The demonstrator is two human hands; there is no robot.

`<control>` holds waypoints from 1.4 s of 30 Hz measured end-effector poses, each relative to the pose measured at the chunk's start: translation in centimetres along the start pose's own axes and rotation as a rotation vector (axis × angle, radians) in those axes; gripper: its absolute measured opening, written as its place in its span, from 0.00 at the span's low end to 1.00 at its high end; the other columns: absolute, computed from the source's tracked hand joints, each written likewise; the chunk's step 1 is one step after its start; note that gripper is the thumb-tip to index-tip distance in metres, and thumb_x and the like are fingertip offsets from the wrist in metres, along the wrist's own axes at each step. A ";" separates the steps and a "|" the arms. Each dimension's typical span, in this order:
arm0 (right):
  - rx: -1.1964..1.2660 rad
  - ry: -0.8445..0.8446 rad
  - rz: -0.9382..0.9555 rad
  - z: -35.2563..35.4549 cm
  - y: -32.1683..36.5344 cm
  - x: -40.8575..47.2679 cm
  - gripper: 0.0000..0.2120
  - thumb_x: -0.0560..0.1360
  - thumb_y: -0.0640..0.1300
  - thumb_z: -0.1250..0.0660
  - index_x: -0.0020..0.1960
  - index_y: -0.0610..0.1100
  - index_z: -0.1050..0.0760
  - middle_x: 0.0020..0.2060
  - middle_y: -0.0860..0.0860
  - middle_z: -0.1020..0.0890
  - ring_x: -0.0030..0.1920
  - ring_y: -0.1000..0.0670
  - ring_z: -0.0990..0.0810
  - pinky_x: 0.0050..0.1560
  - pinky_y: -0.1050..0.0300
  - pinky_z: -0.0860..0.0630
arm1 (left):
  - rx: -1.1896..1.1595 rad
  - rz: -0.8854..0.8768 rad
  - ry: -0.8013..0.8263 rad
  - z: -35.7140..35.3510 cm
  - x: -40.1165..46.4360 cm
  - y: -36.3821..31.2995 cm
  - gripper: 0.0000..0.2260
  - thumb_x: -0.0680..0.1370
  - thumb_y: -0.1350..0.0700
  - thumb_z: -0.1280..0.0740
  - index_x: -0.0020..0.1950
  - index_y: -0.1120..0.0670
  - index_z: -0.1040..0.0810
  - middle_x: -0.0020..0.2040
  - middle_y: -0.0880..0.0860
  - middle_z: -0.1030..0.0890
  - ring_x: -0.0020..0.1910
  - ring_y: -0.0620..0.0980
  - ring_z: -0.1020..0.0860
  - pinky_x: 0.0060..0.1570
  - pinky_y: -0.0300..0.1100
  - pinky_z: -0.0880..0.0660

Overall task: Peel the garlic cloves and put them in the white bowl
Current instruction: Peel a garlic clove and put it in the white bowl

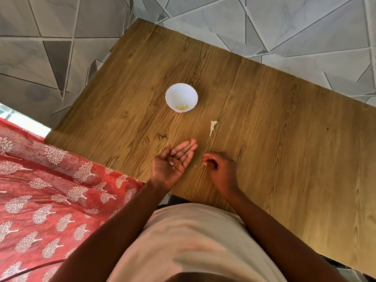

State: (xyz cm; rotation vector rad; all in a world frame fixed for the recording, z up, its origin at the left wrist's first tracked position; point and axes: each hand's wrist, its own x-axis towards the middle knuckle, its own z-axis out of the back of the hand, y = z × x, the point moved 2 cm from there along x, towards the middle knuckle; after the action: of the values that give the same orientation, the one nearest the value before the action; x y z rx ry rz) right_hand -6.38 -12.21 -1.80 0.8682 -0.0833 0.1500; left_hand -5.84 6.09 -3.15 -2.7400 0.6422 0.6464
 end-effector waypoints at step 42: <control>0.148 0.029 0.210 -0.8 5.6 1.0 0.09 0.75 0.30 0.29 0.53 0.38 0.16 0.46 0.47 0.13 0.48 0.57 0.15 0.50 0.66 0.20 | -0.005 -0.027 0.001 -0.9 -0.3 0.8 0.28 0.85 0.50 0.51 0.68 0.72 0.28 0.71 0.67 0.26 0.69 0.61 0.24 0.45 0.42 0.19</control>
State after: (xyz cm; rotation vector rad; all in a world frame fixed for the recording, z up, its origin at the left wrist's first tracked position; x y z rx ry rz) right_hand -6.28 -7.92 2.09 1.0043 -0.1381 0.3690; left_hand -6.15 5.24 -2.36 -2.7492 0.6035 0.6413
